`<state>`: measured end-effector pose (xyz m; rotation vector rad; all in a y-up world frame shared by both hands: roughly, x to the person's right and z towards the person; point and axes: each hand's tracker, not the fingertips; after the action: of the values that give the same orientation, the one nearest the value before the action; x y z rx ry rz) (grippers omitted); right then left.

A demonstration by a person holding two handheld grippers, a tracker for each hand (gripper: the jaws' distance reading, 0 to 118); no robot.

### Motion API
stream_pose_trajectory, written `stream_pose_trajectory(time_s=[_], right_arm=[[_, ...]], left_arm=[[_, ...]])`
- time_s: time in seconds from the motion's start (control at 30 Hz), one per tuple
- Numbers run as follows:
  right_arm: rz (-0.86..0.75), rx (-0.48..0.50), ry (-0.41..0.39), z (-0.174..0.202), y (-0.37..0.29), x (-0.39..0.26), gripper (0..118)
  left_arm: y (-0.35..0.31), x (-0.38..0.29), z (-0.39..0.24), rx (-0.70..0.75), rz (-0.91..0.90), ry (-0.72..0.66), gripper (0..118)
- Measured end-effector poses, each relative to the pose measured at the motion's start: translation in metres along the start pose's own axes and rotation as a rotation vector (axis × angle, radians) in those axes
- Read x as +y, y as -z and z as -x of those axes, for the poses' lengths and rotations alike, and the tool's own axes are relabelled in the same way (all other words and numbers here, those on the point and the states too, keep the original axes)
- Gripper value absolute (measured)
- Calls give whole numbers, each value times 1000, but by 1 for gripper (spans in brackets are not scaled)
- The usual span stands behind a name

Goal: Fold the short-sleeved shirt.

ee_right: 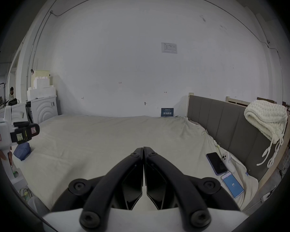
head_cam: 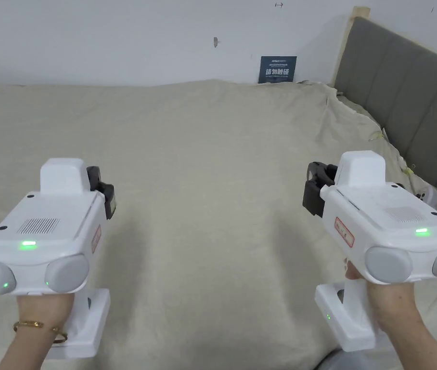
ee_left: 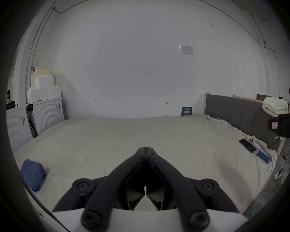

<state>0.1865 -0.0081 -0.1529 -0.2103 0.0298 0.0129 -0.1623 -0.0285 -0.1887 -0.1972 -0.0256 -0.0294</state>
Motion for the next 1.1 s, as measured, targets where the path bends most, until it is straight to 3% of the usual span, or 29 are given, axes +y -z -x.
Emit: stream_pose_trajectory(time_s=[1.1], right_arm=[[29,8,8,24,6,-25,0]], left_arm=[[-5,-25,0,47,47,-9,0]])
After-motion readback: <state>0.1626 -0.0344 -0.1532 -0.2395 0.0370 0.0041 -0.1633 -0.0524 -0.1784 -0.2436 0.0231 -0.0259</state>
